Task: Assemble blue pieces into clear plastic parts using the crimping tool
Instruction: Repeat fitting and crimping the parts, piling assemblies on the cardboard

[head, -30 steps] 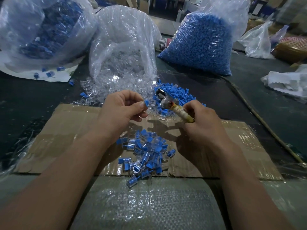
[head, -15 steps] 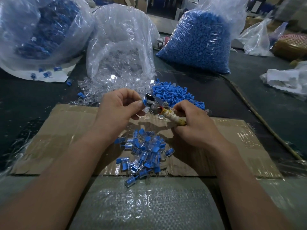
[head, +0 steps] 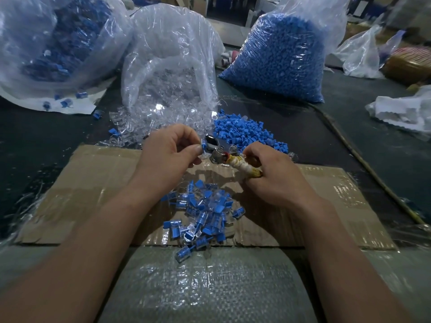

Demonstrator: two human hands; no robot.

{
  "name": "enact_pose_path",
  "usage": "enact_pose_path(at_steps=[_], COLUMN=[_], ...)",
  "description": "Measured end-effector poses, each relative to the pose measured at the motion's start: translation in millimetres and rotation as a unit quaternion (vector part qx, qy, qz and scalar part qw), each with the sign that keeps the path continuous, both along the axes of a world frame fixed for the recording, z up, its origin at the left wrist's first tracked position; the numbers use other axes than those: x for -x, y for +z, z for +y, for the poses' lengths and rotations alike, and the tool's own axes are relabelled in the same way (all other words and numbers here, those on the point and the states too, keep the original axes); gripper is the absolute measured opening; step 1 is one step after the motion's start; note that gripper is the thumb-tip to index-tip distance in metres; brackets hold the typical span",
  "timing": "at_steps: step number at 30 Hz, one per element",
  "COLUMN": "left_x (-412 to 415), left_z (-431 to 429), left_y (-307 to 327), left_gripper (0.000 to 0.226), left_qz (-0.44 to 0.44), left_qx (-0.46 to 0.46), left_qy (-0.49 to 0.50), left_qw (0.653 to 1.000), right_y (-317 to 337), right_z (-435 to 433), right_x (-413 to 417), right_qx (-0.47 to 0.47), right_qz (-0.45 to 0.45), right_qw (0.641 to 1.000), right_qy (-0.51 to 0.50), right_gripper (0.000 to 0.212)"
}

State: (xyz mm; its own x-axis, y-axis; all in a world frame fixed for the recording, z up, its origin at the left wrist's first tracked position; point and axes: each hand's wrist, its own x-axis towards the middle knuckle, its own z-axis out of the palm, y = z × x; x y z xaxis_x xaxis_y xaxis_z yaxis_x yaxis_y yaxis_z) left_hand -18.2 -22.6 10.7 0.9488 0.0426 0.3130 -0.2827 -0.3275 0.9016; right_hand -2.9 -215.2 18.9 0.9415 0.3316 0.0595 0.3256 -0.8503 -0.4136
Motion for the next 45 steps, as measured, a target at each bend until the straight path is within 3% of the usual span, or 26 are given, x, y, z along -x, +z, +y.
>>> enact_pose_path(at_steps=[18, 24, 29, 33, 35, 37, 45], left_x=[2, 1, 1, 2, 4, 6, 8], left_z=[0, -2, 1, 5, 5, 5, 5], left_y=[0, -1, 2, 8, 9, 10, 9], left_gripper=[0.032, 0.031, 0.021, 0.014, 0.005, 0.01, 0.012], left_qz=[-0.029, -0.022, -0.009, 0.054, 0.091, 0.11, 0.178], left_qx=[-0.024, -0.035, 0.038, 0.084, 0.092, 0.098, 0.042], left_qy=[0.027, 0.042, 0.054, -0.009, -0.045, -0.072, -0.198], left_qw=[0.999, 0.998, 0.998, 0.995, 0.991, 0.986, 0.963], right_y=[2, -1, 0, -1, -2, -4, -7], right_z=[6, 1, -7, -8, -8, -7, -10], right_x=[6, 1, 0, -1, -1, -2, -6], right_qx=[0.024, -0.007, -0.019, -0.014, -0.006, 0.013, 0.037], right_qz=[-0.043, -0.042, -0.032, 0.009, 0.026, 0.032, 0.04], right_qw=[0.999, 0.999, 0.999, 1.0, 1.0, 0.999, 0.998], right_qy=[-0.022, -0.019, -0.023, -0.013, -0.013, -0.015, -0.005], right_gripper=[0.023, 0.037, 0.041, 0.042, 0.052, 0.062, 0.074])
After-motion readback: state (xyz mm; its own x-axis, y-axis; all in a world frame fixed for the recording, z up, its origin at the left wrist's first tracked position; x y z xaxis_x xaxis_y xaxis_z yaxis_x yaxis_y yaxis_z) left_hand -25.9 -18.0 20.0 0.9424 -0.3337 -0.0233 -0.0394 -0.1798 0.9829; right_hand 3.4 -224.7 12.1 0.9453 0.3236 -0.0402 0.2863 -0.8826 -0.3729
